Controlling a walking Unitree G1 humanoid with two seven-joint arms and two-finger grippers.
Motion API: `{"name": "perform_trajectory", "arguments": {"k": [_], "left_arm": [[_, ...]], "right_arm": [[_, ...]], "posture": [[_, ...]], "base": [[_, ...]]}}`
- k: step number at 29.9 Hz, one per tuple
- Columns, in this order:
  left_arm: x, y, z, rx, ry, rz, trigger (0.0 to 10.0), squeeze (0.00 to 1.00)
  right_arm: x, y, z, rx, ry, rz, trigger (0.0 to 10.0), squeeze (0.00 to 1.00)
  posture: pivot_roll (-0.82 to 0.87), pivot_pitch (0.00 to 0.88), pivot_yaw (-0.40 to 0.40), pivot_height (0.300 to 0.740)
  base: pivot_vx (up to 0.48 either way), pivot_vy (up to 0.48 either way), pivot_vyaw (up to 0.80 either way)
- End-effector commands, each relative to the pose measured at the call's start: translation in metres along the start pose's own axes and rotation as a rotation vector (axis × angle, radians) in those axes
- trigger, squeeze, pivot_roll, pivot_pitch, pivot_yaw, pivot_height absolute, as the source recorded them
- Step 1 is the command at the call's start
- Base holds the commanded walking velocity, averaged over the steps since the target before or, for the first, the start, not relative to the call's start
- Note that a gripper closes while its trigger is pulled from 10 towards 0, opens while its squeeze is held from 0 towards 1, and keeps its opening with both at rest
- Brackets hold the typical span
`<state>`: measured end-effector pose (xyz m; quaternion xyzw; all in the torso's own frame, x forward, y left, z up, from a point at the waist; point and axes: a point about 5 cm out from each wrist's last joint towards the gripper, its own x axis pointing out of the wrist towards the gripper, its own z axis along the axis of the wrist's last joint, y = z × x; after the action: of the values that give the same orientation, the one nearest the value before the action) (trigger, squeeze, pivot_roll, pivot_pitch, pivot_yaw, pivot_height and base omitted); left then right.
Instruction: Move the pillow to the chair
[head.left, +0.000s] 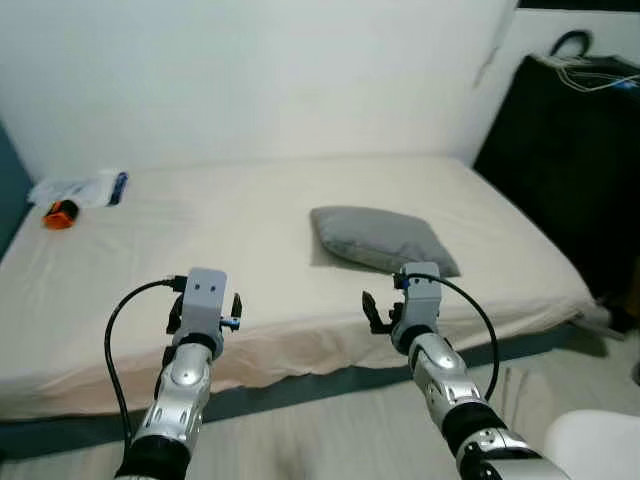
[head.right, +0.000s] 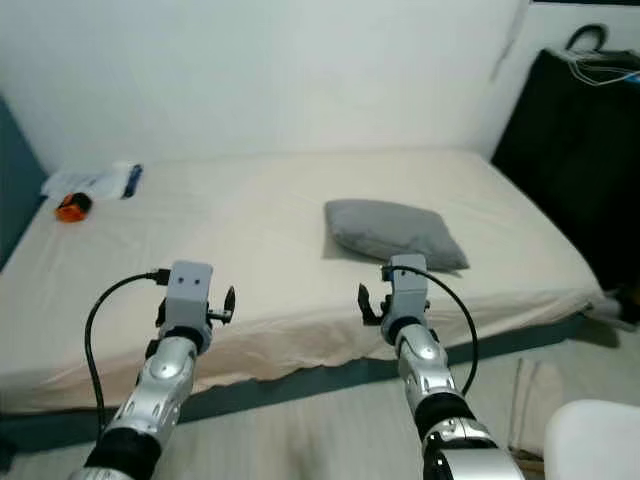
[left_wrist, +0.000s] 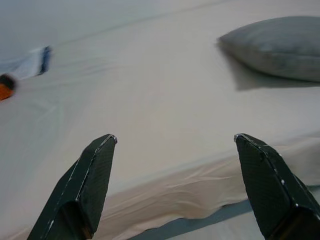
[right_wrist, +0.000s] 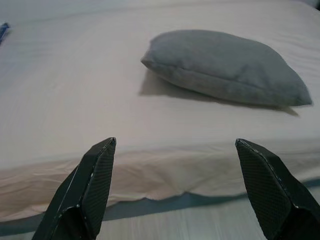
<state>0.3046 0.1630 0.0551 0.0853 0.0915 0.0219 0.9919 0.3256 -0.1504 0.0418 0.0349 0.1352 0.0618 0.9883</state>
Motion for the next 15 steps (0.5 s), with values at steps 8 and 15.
{"name": "perform_trajectory", "arguments": {"k": [8, 15], "left_arm": [[-0.0015, -0.0016, -0.0039, -0.034, 0.016, -0.009, 10.0, 0.00], [-0.0023, 0.0027, -0.0037, -0.036, 0.009, 0.010, 10.0, 0.00]], "right_arm": [[0.0030, 0.0031, 0.0064, -0.001, -0.021, 0.007, 10.0, 0.00], [0.0018, 0.0014, 0.0037, -0.033, -0.007, 0.010, 10.0, 0.00]], "posture": [[-0.02, 0.000, -0.048, 0.740], [-0.02, 0.000, -0.052, 0.740]], "base": [[0.000, 0.000, 0.00], [0.000, 0.000, 0.00]]}}
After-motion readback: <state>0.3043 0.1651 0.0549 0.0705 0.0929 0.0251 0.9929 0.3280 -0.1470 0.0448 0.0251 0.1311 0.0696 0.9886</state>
